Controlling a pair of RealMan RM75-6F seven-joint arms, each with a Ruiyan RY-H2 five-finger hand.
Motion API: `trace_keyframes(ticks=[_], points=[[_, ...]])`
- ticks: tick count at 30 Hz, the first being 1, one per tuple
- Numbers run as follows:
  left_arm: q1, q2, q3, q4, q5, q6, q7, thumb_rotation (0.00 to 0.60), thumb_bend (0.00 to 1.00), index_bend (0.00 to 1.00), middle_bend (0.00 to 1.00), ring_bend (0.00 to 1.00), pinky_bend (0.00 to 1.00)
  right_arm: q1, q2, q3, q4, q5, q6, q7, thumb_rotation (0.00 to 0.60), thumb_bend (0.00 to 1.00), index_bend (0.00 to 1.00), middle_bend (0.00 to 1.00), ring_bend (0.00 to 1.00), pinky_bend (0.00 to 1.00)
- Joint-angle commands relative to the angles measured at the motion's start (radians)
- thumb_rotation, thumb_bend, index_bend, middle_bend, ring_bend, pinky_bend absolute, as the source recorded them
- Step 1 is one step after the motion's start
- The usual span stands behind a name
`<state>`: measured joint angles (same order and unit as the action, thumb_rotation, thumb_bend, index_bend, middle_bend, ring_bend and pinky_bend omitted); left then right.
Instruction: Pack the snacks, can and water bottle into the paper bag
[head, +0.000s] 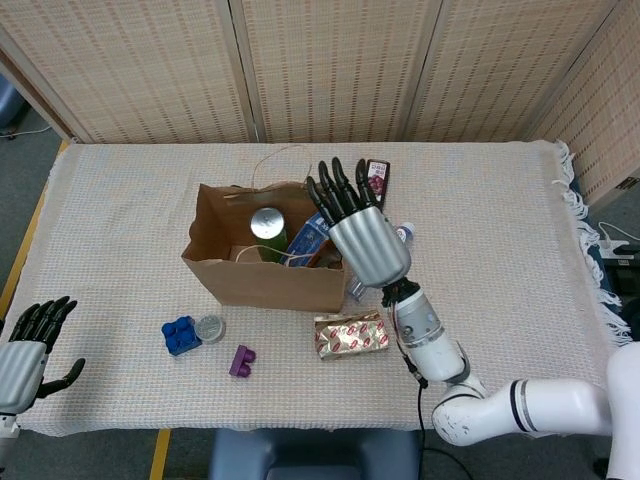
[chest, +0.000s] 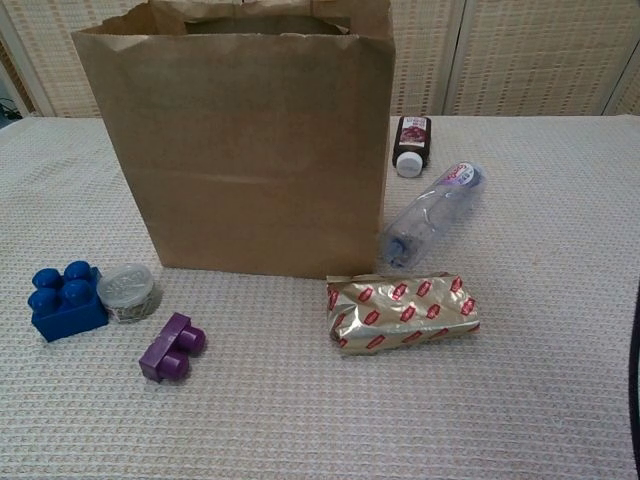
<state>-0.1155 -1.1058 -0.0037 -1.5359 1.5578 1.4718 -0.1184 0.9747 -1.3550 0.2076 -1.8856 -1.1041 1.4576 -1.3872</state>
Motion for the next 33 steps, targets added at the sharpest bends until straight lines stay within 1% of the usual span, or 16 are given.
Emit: trace_keyframes(ticks=[1,3,7,10,13,16,18,21,23,28,33], points=[[0.0,-0.002,-0.002,-0.004,-0.004,0.0,0.013,0.6,0.33,0.03,0.0,0.0,0.0,-0.196,0.151,-0.097,-0.178,0.006,0.012,0.308,0.6,0.06,0.0,0.1,0.05,0.21],[0.001,-0.003,-0.003,-0.006,-0.006,0.0,0.021,0.6,0.33,0.03,0.0,0.0,0.0,-0.228,0.209,-0.131,-0.204,0.011,-0.033,0.385,0.6,0.06,0.0,0.1,0.05,0.2],[0.002,-0.006,-0.006,-0.011,-0.011,0.001,0.035,0.6,0.33,0.03,0.0,0.0,0.0,-0.253,0.338,-0.192,-0.186,-0.031,-0.187,0.563,0.6,0.06,0.0,0.1,0.05,0.18],[0.002,-0.008,-0.008,-0.015,-0.014,0.001,0.043,0.6,0.33,0.03,0.0,0.0,0.0,-0.256,0.394,-0.229,-0.172,-0.076,-0.293,0.657,0.6,0.06,0.0,0.1,0.05,0.17],[0.002,-0.008,-0.009,-0.017,-0.017,0.0,0.05,0.6,0.33,0.03,0.0,0.0,0.0,-0.262,0.403,-0.265,-0.153,-0.14,-0.36,0.695,0.6,0.06,0.0,0.1,0.05,0.16],[0.003,-0.008,-0.01,-0.018,-0.018,0.001,0.052,0.6,0.33,0.03,0.0,0.0,0.0,-0.27,0.374,-0.293,-0.142,-0.177,-0.406,0.703,0.6,0.06,0.0,0.1,0.05,0.16],[0.003,-0.008,-0.01,-0.018,-0.018,0.001,0.05,0.6,0.33,0.03,0.0,0.0,0.0,-0.275,0.335,-0.305,-0.13,-0.188,-0.427,0.685,0.6,0.06,0.0,0.1,0.04,0.16],[0.003,-0.008,-0.01,-0.016,-0.017,0.0,0.046,0.6,0.33,0.03,0.0,0.0,0.0,-0.281,0.27,-0.308,-0.11,-0.179,-0.443,0.657,0.6,0.06,0.0,0.1,0.04,0.16],[0.003,-0.008,-0.009,-0.015,-0.016,0.0,0.042,0.6,0.33,0.03,0.0,0.0,0.0,-0.285,0.209,-0.305,-0.086,-0.16,-0.453,0.635,0.6,0.06,0.0,0.1,0.04,0.16],[0.002,-0.006,-0.009,-0.013,-0.014,-0.002,0.034,0.6,0.33,0.03,0.0,0.0,0.0,-0.283,0.098,-0.298,-0.037,-0.091,-0.473,0.575,0.6,0.06,0.0,0.1,0.04,0.16],[0.002,-0.005,-0.009,-0.013,-0.013,-0.003,0.03,0.6,0.33,0.03,0.0,0.0,0.0,-0.283,-0.013,-0.291,0.029,-0.037,-0.464,0.505,0.6,0.06,0.0,0.1,0.04,0.16]])
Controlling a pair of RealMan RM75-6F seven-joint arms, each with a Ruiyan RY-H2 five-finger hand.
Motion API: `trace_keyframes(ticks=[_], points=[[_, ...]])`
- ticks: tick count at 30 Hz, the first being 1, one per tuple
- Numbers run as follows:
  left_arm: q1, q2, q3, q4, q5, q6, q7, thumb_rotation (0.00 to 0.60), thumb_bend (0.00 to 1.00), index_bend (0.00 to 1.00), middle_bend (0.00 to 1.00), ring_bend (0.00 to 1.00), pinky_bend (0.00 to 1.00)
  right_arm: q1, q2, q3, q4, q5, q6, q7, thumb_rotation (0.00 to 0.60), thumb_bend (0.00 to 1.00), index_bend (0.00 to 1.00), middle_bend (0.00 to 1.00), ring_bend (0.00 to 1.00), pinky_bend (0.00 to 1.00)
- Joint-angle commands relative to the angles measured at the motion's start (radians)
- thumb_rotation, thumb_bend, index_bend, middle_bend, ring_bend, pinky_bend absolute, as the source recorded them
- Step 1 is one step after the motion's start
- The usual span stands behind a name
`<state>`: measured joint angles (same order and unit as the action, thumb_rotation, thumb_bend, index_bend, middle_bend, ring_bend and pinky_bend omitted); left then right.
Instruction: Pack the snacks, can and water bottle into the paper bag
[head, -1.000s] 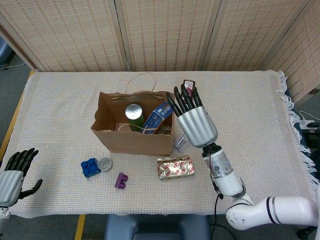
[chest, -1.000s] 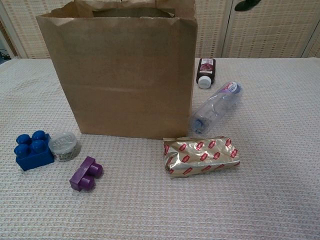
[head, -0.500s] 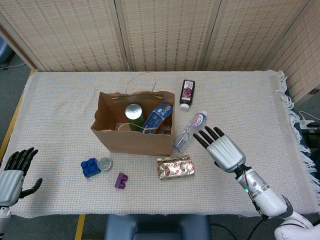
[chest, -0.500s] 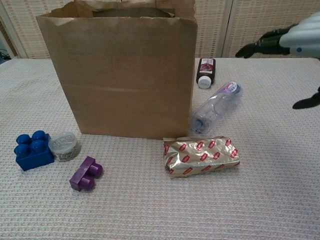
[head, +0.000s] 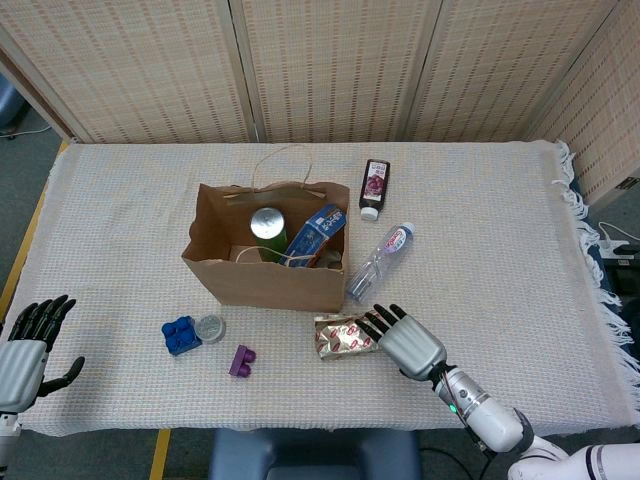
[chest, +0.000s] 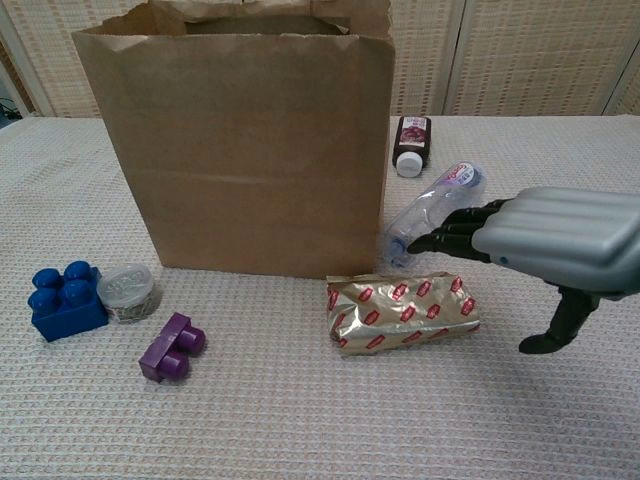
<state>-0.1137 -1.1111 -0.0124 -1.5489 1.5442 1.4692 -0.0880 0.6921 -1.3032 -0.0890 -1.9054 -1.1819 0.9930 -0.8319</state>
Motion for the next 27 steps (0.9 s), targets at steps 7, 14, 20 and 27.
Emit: trace_keyframes(ticks=[7,14,20,27], points=[[-0.001,0.002,0.001,0.002,0.002,-0.001,-0.009,0.6,0.33,0.03,0.0,0.0,0.0,0.01,-0.199,0.037,0.148,0.1,0.009,-0.078,0.6,0.06,0.0,0.1,0.04,0.16],[-0.001,0.003,0.001,0.004,0.004,-0.002,-0.013,0.6,0.33,0.03,0.0,0.0,0.0,0.012,-0.289,0.071,0.231,0.113,0.033,-0.066,0.6,0.05,0.0,0.1,0.04,0.16],[-0.001,0.003,0.002,0.004,0.005,-0.003,-0.016,0.6,0.33,0.03,0.0,0.0,0.0,0.018,-0.352,0.076,0.288,0.161,0.032,-0.095,0.6,0.06,0.07,0.12,0.06,0.21],[-0.002,0.004,0.002,0.006,0.006,-0.003,-0.022,0.6,0.33,0.03,0.0,0.0,0.0,-0.007,-0.377,0.069,0.301,0.031,0.083,0.017,0.6,0.21,0.58,0.49,0.49,0.68]])
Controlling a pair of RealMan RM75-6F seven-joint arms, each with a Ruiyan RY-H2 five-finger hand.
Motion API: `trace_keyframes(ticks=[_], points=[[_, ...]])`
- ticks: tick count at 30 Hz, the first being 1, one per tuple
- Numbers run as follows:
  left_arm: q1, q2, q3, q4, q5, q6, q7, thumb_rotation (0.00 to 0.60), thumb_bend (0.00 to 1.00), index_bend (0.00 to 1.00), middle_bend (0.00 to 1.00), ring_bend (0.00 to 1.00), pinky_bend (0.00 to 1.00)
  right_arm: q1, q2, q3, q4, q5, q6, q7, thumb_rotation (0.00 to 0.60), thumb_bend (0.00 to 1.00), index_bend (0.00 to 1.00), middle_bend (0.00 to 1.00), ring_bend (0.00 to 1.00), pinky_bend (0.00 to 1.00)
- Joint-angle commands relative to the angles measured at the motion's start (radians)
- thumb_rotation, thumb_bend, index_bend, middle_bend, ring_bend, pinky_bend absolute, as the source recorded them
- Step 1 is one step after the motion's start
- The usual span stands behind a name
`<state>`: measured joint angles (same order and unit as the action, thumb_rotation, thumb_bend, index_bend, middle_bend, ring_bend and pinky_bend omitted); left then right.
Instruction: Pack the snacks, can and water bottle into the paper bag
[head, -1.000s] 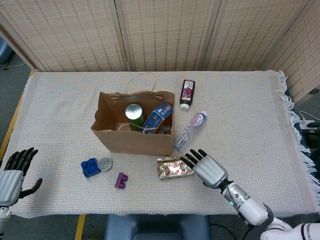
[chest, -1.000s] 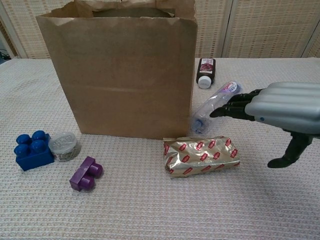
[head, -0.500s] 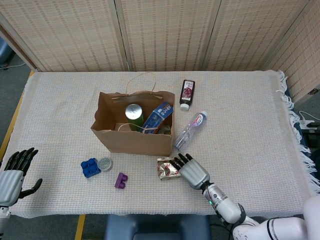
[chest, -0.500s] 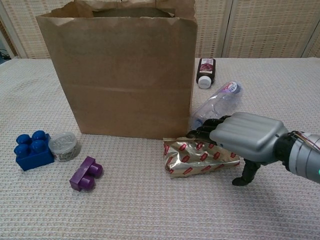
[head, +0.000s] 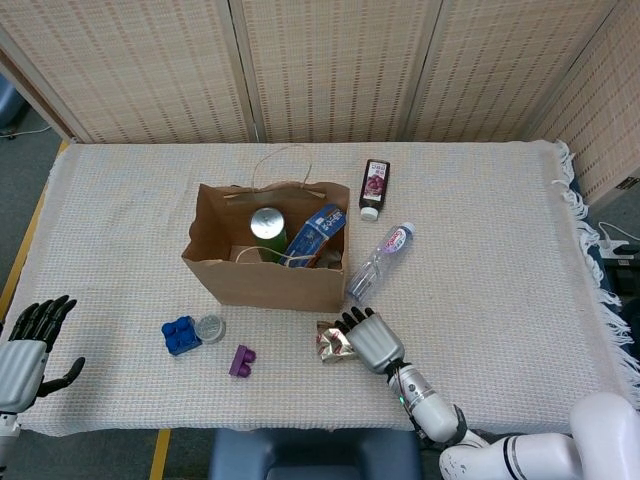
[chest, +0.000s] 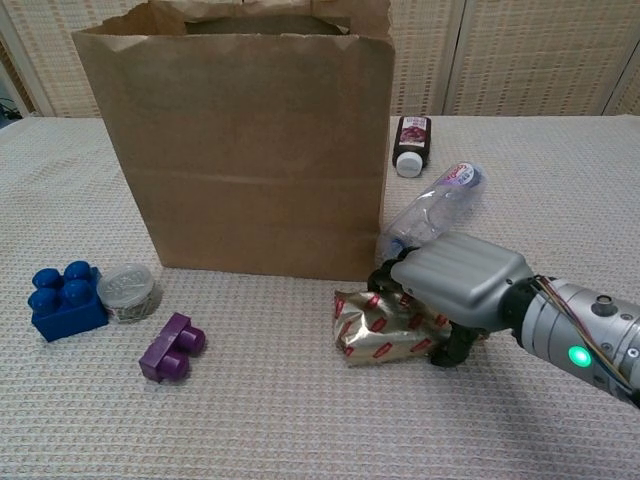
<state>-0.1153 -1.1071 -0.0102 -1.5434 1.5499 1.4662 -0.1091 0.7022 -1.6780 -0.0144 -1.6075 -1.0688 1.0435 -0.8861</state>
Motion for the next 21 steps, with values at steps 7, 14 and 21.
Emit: trace_keyframes(ticks=[7,14,21], points=[[0.0,0.0,0.001,0.002,0.002,0.001,-0.002,0.6,0.33,0.03,0.0,0.0,0.0,-0.064,0.096,-0.022,-0.088,-0.217,0.119,0.174,0.6,0.24,0.71,0.6,0.64,0.77],[0.0,-0.001,0.0,-0.002,-0.001,0.001,0.009,0.6,0.33,0.03,0.0,0.0,0.0,-0.119,0.295,-0.012,-0.245,-0.329,0.233,0.263,0.6,0.24,0.71,0.61,0.64,0.77],[0.001,-0.003,-0.002,-0.005,-0.003,0.002,0.02,0.6,0.33,0.03,0.0,0.0,0.0,-0.152,0.502,0.116,-0.382,-0.33,0.351,0.341,0.6,0.24,0.71,0.61,0.64,0.77]])
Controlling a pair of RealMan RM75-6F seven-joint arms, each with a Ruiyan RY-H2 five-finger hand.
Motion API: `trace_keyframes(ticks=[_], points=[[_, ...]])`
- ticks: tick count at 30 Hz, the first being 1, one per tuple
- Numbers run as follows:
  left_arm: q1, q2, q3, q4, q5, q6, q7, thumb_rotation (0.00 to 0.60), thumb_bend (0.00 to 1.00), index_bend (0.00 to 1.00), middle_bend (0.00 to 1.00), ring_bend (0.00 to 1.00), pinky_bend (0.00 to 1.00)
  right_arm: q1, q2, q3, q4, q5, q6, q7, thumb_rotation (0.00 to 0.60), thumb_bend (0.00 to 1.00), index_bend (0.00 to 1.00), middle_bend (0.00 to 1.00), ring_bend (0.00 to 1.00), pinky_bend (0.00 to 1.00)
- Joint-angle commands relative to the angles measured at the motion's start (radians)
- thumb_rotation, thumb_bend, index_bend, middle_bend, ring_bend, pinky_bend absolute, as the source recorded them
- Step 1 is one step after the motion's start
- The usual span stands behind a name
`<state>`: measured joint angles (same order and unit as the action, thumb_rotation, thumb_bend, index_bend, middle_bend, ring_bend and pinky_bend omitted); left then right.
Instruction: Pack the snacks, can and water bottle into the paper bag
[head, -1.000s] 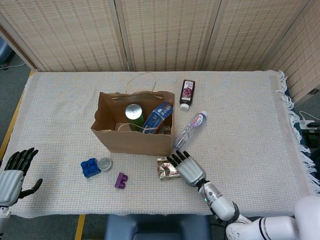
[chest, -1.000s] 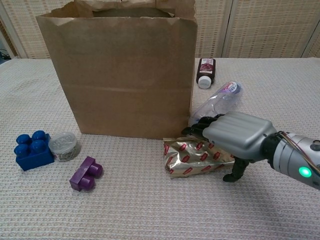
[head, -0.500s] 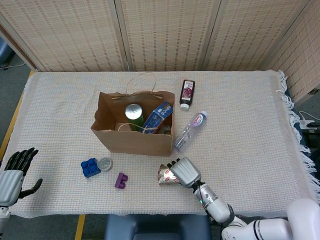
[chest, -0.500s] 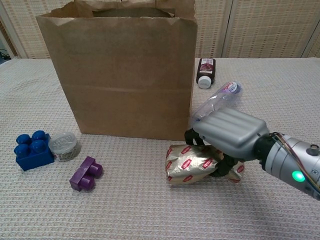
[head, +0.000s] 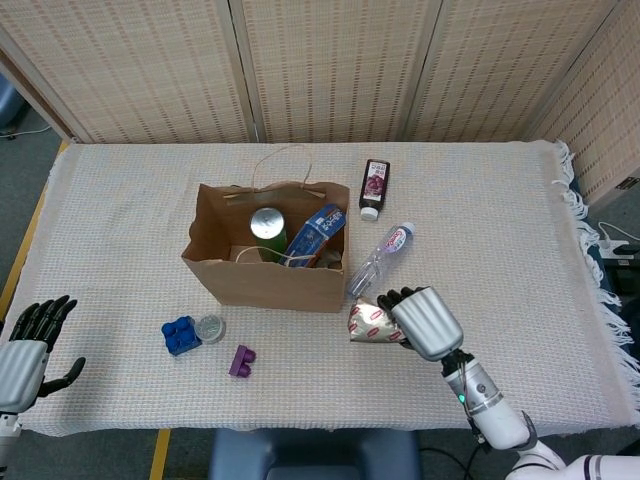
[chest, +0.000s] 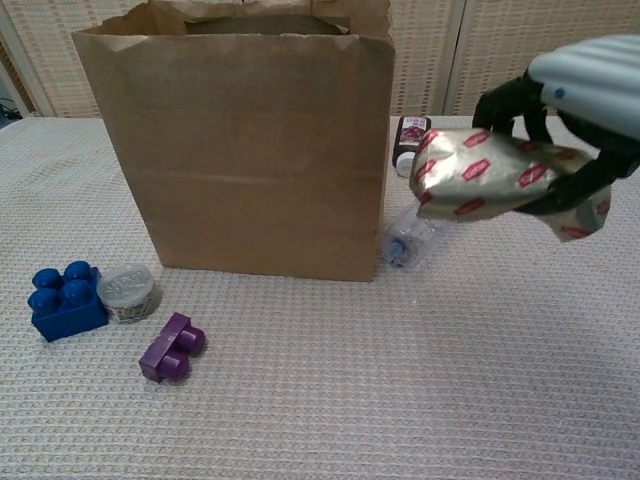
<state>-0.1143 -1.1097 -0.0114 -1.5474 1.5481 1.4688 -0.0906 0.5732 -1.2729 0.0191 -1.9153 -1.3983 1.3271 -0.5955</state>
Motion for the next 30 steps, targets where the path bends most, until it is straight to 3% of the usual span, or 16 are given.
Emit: trace_keyframes(ticks=[1,6,12,16,20,23,26,30], points=[[0.0,-0.001,-0.001,-0.002,-0.002,-0.001,0.003,0.6,0.33,0.03,0.0,0.0,0.0,-0.022,0.119,0.109,-0.085,0.012,0.075,0.06,0.6,0.24,0.71,0.61,0.64,0.77],[-0.003,-0.001,-0.002,-0.003,-0.001,-0.003,0.008,0.6,0.33,0.03,0.0,0.0,0.0,0.024,0.144,0.247,-0.066,0.112,0.081,0.024,0.6,0.24,0.7,0.61,0.64,0.77],[-0.008,-0.001,-0.004,-0.005,-0.002,-0.009,0.012,0.6,0.33,0.03,0.0,0.0,0.0,0.172,0.058,0.344,-0.038,0.225,0.009,-0.19,0.6,0.24,0.7,0.61,0.64,0.76],[-0.009,0.0,-0.004,-0.005,-0.003,-0.012,0.007,0.6,0.33,0.03,0.0,0.0,0.0,0.267,-0.02,0.382,0.004,0.281,-0.016,-0.316,0.6,0.24,0.69,0.61,0.63,0.76],[-0.01,0.001,-0.004,-0.004,-0.002,-0.013,0.003,0.6,0.33,0.03,0.0,0.0,0.0,0.318,-0.079,0.409,0.029,0.307,-0.014,-0.352,0.6,0.24,0.68,0.61,0.63,0.76],[-0.009,0.003,-0.002,-0.001,0.0,-0.013,-0.013,0.6,0.33,0.03,0.0,0.0,0.0,0.425,-0.22,0.459,0.097,0.349,-0.007,-0.388,0.6,0.24,0.67,0.61,0.62,0.75],[-0.011,0.006,-0.001,0.004,0.003,-0.014,-0.031,0.6,0.33,0.03,0.0,0.0,0.0,0.508,-0.35,0.46,0.196,0.396,0.021,-0.484,0.6,0.24,0.62,0.61,0.58,0.74],[-0.011,0.006,0.0,0.007,0.005,-0.014,-0.033,0.6,0.33,0.03,0.0,0.0,0.0,0.549,-0.427,0.436,0.28,0.394,0.044,-0.525,0.6,0.24,0.52,0.55,0.44,0.71]])
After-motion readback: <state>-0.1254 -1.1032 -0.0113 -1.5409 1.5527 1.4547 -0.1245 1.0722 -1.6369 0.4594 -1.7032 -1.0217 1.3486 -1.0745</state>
